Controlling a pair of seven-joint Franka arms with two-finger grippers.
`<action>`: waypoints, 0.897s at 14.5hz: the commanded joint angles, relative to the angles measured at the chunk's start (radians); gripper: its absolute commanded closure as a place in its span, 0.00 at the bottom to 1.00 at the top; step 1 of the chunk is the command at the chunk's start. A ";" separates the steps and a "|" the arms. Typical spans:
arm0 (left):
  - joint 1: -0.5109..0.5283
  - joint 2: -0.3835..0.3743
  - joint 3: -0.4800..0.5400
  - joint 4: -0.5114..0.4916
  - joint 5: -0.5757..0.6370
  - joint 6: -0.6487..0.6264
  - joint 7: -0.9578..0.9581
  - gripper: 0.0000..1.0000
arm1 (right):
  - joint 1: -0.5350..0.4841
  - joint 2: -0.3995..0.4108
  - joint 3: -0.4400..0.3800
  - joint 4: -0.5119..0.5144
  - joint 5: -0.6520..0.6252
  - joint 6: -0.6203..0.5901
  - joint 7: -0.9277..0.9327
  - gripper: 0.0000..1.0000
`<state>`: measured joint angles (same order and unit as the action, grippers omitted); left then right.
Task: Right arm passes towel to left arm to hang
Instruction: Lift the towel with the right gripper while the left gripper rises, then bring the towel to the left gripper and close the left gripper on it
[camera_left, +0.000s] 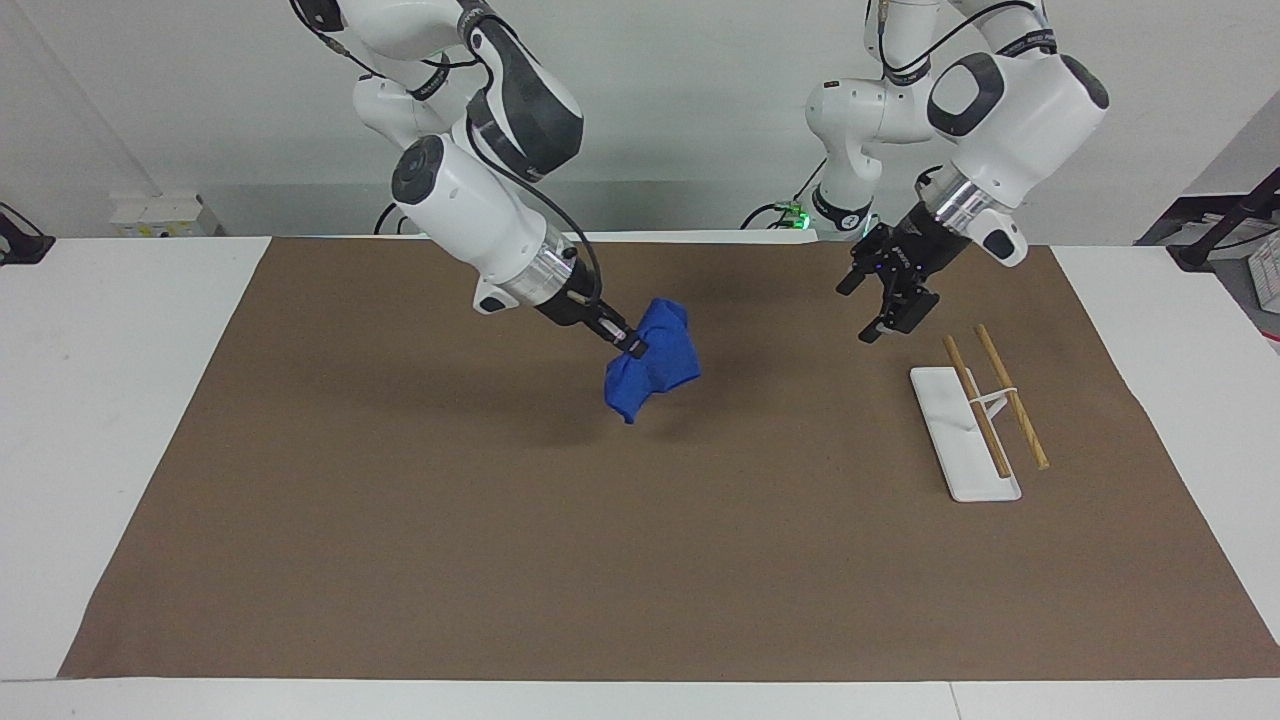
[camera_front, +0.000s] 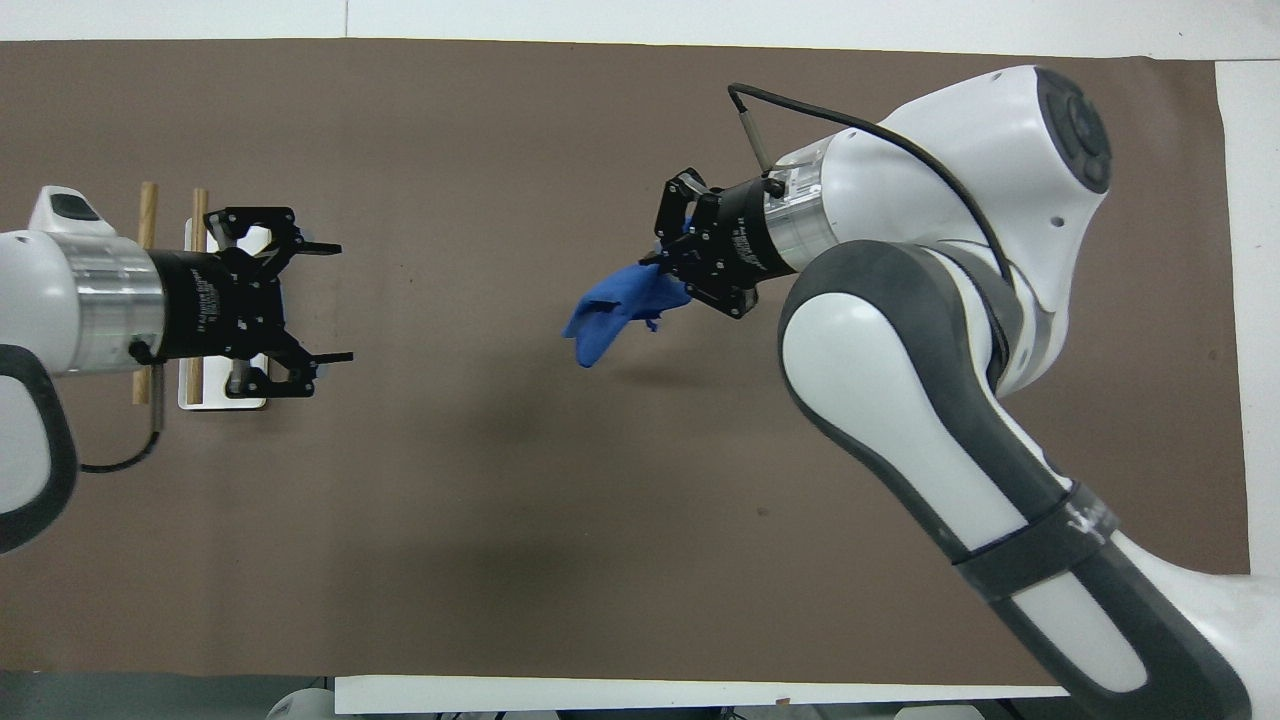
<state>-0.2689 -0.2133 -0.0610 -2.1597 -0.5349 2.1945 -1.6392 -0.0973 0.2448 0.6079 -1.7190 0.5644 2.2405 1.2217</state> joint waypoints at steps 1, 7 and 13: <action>-0.093 -0.020 0.010 -0.081 -0.019 0.134 -0.091 0.00 | 0.043 0.051 0.062 0.022 0.029 0.181 0.171 1.00; -0.113 0.087 0.010 -0.059 -0.022 0.229 -0.093 0.04 | 0.053 0.077 0.135 0.022 0.031 0.292 0.249 1.00; -0.062 0.130 0.010 0.017 -0.025 0.221 -0.082 0.04 | 0.053 0.077 0.136 0.024 0.029 0.292 0.249 1.00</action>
<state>-0.3455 -0.1006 -0.0517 -2.1732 -0.5397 2.4104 -1.7256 -0.0324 0.3088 0.7244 -1.7121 0.5745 2.5289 1.4686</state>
